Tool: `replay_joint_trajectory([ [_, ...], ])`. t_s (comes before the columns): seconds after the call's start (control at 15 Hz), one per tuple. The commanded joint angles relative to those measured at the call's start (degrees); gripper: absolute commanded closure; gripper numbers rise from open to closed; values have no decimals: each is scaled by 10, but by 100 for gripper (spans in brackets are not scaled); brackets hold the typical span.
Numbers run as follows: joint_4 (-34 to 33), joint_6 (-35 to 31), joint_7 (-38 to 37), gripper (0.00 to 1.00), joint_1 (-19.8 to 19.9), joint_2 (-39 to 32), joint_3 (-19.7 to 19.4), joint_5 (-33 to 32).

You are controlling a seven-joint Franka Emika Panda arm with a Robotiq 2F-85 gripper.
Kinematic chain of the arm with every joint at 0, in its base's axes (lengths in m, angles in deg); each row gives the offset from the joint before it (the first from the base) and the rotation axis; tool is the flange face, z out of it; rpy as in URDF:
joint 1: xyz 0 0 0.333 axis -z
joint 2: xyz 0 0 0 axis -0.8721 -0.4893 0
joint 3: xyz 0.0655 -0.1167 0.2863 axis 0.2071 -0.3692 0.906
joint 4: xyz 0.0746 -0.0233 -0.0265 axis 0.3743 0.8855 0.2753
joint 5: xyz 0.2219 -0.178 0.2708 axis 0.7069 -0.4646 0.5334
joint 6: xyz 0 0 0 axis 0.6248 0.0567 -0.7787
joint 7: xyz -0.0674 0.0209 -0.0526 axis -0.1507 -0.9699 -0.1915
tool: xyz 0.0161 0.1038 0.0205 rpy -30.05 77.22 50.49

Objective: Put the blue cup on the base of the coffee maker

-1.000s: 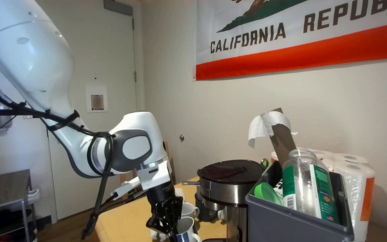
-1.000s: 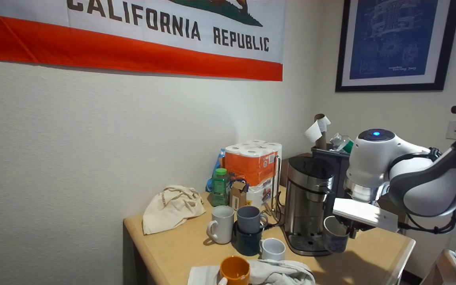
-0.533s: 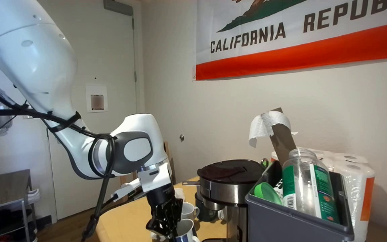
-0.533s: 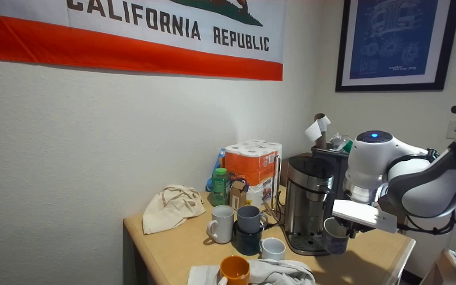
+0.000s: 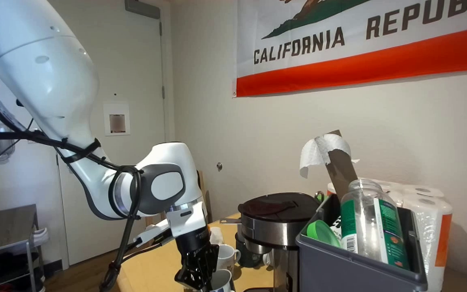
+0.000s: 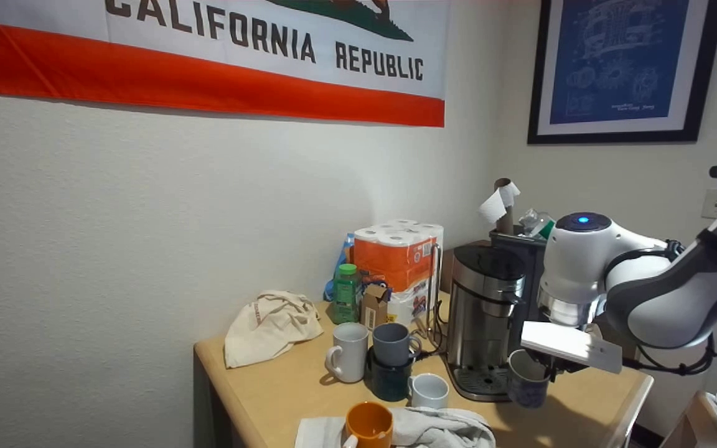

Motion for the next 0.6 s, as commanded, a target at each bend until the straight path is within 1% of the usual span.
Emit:
replay_joint_trajectory([
  [0.0,-16,-10,-25,98,-13,-13,-24,-12],
  [0.13,-24,-19,-38,98,-14,-26,-38,-21],
  [0.33,-37,-47,-42,98,-13,-59,-57,0],
  [0.47,-45,-78,-49,98,-17,-84,-74,13],
  [0.53,-48,-92,-55,98,-1,-96,-62,17],
])
